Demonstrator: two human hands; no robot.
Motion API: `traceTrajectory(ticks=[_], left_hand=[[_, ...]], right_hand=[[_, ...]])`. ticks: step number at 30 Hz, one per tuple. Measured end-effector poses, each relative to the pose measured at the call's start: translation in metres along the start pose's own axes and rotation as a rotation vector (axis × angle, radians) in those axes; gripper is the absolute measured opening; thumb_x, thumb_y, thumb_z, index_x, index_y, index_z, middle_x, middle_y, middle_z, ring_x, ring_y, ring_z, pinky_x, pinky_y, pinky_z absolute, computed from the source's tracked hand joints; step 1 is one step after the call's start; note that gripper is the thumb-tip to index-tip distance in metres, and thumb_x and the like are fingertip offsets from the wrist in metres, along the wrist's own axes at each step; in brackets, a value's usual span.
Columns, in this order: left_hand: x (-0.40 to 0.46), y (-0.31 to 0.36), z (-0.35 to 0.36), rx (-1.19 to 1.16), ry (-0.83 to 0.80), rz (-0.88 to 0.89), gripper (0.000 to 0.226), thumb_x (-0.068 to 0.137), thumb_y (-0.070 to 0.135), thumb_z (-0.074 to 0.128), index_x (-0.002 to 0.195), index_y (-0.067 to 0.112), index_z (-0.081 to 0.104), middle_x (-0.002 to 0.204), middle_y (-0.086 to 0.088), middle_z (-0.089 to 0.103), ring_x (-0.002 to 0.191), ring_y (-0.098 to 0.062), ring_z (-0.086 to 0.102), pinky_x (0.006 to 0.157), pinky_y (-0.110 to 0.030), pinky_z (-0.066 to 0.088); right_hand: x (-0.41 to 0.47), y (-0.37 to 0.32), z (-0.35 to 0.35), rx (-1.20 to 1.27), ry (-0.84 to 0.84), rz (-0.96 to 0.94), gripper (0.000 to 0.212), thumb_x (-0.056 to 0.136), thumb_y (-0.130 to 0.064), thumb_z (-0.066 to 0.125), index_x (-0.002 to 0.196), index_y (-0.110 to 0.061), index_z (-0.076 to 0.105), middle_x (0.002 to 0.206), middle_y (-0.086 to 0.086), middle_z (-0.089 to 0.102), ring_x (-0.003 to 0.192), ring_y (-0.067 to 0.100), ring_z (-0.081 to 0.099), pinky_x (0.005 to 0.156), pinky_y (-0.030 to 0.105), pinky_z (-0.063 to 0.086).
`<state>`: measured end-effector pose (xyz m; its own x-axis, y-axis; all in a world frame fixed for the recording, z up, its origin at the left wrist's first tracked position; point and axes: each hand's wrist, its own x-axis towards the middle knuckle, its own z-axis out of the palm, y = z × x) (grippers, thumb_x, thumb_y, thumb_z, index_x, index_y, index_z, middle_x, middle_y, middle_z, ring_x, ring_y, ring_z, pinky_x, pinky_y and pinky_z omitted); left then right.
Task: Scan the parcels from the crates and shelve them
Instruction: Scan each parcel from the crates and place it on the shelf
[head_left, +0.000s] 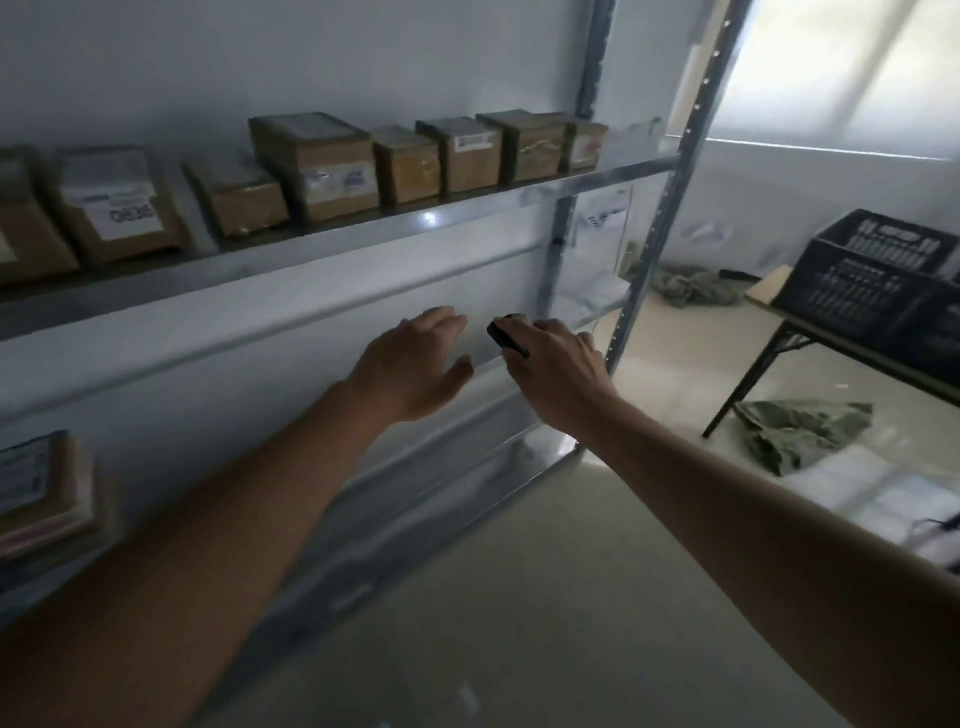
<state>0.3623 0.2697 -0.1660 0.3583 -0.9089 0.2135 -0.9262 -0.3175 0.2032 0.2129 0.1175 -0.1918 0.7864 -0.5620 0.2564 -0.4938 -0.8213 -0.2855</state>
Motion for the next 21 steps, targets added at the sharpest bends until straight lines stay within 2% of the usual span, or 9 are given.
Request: traceTrajectory(ticks=[6, 11, 21], left_hand=[[0.085, 0.085, 0.017, -0.023, -0.035, 0.143, 0.069, 0.1, 0.055, 0.043, 0.156, 0.016, 0.046, 0.165, -0.004, 0.041, 0.146, -0.031, 0.047, 0.114, -0.05, 0.045], [0.165, 0.152, 0.049, -0.056, -0.052, 0.292, 0.057, 0.105, 0.045, 0.051, 0.155, 0.018, 0.048, 0.162, -0.004, 0.045, 0.142, -0.031, 0.051, 0.111, -0.048, 0.048], [0.342, 0.262, 0.112, -0.099, -0.092, 0.536, 0.058, 0.103, 0.048, 0.05, 0.153, 0.018, 0.05, 0.161, -0.005, 0.046, 0.141, -0.028, 0.052, 0.11, -0.049, 0.049]], right_hand=[[-0.015, 0.098, -0.047, -0.01, 0.096, 0.156, 0.045, 0.106, -0.049, 0.041, 0.151, -0.048, 0.043, 0.138, 0.009, 0.064, 0.111, 0.041, 0.061, 0.095, 0.054, 0.049], [-0.01, 0.18, -0.078, -0.039, 0.157, 0.287, 0.043, 0.108, -0.047, 0.044, 0.152, -0.045, 0.045, 0.137, 0.013, 0.062, 0.108, 0.043, 0.059, 0.094, 0.054, 0.05], [0.032, 0.339, -0.124, -0.075, 0.291, 0.559, 0.047, 0.102, -0.053, 0.045, 0.149, -0.045, 0.048, 0.131, 0.014, 0.062, 0.103, 0.041, 0.063, 0.092, 0.054, 0.052]])
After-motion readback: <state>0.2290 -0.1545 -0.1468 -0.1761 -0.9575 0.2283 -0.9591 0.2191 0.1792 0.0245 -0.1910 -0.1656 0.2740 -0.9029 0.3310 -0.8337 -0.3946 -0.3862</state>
